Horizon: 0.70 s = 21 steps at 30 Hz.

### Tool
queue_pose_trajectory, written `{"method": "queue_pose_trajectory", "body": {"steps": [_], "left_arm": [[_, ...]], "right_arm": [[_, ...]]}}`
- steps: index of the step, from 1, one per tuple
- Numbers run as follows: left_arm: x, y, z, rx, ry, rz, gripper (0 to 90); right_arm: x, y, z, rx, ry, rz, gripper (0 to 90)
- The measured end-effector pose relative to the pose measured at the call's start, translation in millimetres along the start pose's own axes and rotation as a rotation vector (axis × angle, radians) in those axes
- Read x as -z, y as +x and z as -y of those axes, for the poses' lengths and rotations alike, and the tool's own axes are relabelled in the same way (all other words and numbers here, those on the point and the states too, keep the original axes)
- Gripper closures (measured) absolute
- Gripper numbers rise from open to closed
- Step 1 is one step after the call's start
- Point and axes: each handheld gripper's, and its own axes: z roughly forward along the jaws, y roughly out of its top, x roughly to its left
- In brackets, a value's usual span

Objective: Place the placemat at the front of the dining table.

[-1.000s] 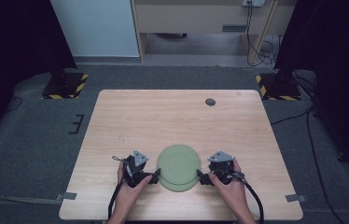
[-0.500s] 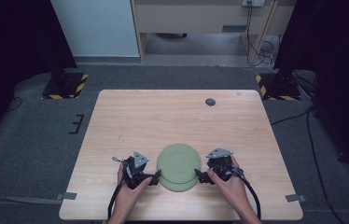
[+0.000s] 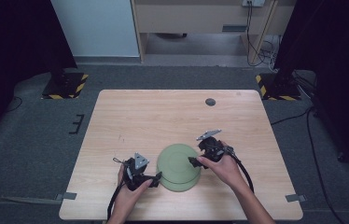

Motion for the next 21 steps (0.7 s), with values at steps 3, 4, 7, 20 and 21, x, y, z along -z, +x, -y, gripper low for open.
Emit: {"method": "queue_pose_trajectory", "body": {"steps": [3,4,7,20,21], "left_arm": [[-1.1,-1.6,0.3,-0.004,0.001,0.001,2.9],[-1.1,-1.8,0.1,-0.005,0.002,0.002,2.9],[-1.5,-2.0,0.2,-0.005,0.000,0.003,2.9],[-4.5,-2.3,-0.7,-0.003,-0.002,0.000,1.0],[-4.6,-1.9,-0.6,-0.001,-0.001,0.003,0.9]], "right_arm": [[-7.1,-4.4,-4.7,-0.019,-0.005,-0.022,13.0],[-10.0,-5.1,-6.0,-0.018,0.014,-0.024,12.4],[-17.6,-5.4,-8.2,-0.012,0.037,-0.033,12.8],[-34.2,-2.1,-15.4,-0.039,0.041,-0.109,13.9],[-35.5,-1.7,-15.5,-0.039,0.041,-0.112,13.7]]}}
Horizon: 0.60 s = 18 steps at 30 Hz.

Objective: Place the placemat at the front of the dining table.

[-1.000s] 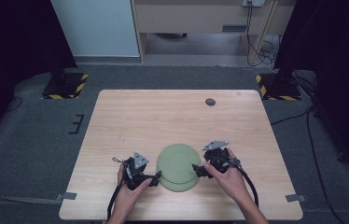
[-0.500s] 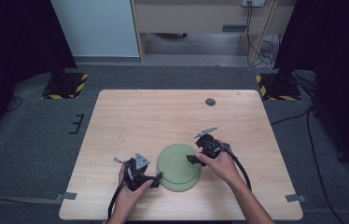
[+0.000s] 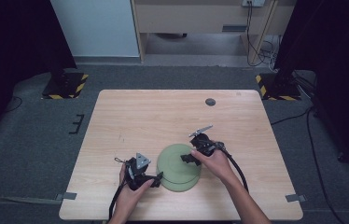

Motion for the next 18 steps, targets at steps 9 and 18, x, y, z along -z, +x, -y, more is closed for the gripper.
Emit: {"method": "queue_pose_trajectory", "body": {"steps": [9,18], "left_arm": [[-0.2,-1.0,-0.4,-0.003,-0.002,-0.007,0.8],[-1.7,-2.2,-1.5,-0.006,-0.005,-0.012,0.6]], "right_arm": [[-4.5,-4.4,-0.4,-0.019,-0.007,-0.006,14.3],[-7.4,-5.7,-0.7,-0.028,-0.017,-0.023,14.7]]}}
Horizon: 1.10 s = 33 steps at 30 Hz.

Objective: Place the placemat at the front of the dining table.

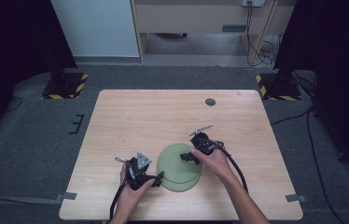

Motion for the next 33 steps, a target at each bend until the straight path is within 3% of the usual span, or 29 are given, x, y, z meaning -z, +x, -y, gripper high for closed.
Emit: {"method": "queue_pose_trajectory", "body": {"steps": [15,29,33], "left_arm": [[-0.6,-1.4,-0.1,-0.001,-0.003,-0.007,0.5],[-0.9,-2.8,-1.1,-0.007,0.000,-0.020,0.3],[-0.9,-2.9,-1.2,-0.009,0.001,-0.021,0.3]], "right_arm": [[1.1,3.4,-0.3,0.000,0.004,-0.029,22.6],[31.4,9.1,-3.3,-0.003,-0.049,-0.042,28.7],[39.6,10.8,-3.5,-0.014,-0.066,-0.053,34.8]]}}
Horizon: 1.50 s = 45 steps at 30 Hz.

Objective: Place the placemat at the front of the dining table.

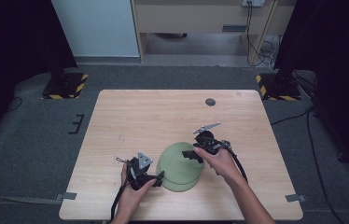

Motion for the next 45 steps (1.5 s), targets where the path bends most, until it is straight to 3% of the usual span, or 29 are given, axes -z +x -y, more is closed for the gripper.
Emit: {"method": "queue_pose_trajectory", "body": {"steps": [8,13,16,19,21,25,39,45], "left_arm": [[-0.1,0.2,0.0,0.002,0.000,0.001,0.3],[-0.2,0.6,0.0,0.004,0.000,-0.001,0.3],[-0.1,0.5,-0.1,0.003,0.000,-0.003,0.2],[0.0,0.3,-0.1,0.001,0.000,-0.004,0.2],[0.1,0.1,-0.1,-0.001,-0.001,-0.006,0.3],[0.3,-0.5,-0.1,-0.004,-0.002,-0.009,0.3],[-0.2,-3.0,0.3,-0.005,-0.011,-0.010,1.5],[-0.1,-2.0,0.1,-0.001,-0.010,-0.003,1.6]], "right_arm": [[2.1,-3.6,4.3,-0.009,0.008,-0.013,44.8],[6.8,-13.9,11.4,-0.053,0.024,-0.069,52.5],[6.2,-15.2,12.5,-0.052,0.033,-0.072,57.1],[5.7,-12.9,11.0,-0.044,0.031,-0.055,61.6],[5.8,-10.8,7.6,-0.024,0.006,-0.042,73.1],[5.3,-6.8,4.2,0.004,-0.007,-0.017,82.6],[0.3,2.9,-8.9,0.079,-0.013,0.104,85.3],[3.0,7.6,-17.9,0.100,-0.019,0.121,85.5]]}}
